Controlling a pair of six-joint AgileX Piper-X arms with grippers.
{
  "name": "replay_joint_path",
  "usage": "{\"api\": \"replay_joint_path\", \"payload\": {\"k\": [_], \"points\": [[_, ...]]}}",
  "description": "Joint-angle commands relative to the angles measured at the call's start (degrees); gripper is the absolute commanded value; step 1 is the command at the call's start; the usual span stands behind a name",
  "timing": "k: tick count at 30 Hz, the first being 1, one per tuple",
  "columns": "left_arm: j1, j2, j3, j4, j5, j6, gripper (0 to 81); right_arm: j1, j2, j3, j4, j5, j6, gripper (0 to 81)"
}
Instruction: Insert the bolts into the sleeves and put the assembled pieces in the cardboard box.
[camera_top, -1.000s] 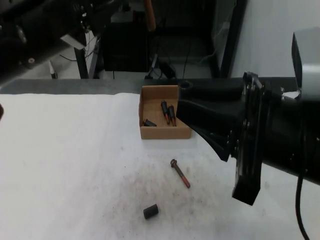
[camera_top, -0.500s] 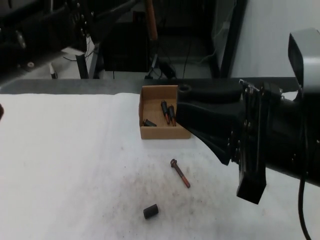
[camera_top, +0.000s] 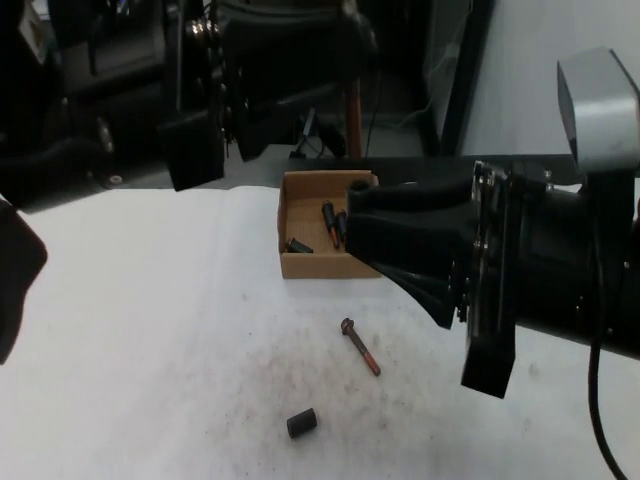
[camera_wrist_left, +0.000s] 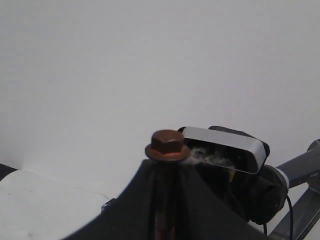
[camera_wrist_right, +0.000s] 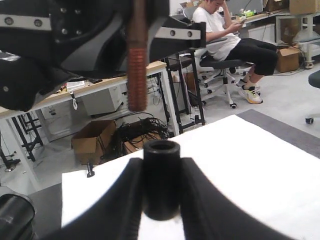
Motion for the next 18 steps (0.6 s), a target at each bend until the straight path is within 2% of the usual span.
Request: {"api": "replay_joint_path", "payload": {"k": [1, 8, 12, 18], "points": [[-0.28, -0.11, -0.62, -0.67, -0.44, 0.41, 0.1, -0.1, -0.3, -0.85, 0.03, 0.81, -0.66, 0.8], [-0.26, -0.11, -0.62, -0.67, -1.1, 0.41, 0.1, -0.1, -0.3, -0.85, -2.59, 0.81, -1.11, 0.8], [-0.26, -0.11, -0.62, -0.67, -1.12, 0.41, 0.1, -0.1, -0.3, -0.85, -3.47, 0.81, -6.81, 0.8], [-0.26, -0.11, -0.62, -0.67, -1.12, 0.41, 0.1, -0.1, -0.3, -0.85, -3.36, 0.81, -7.58, 0.8]]}}
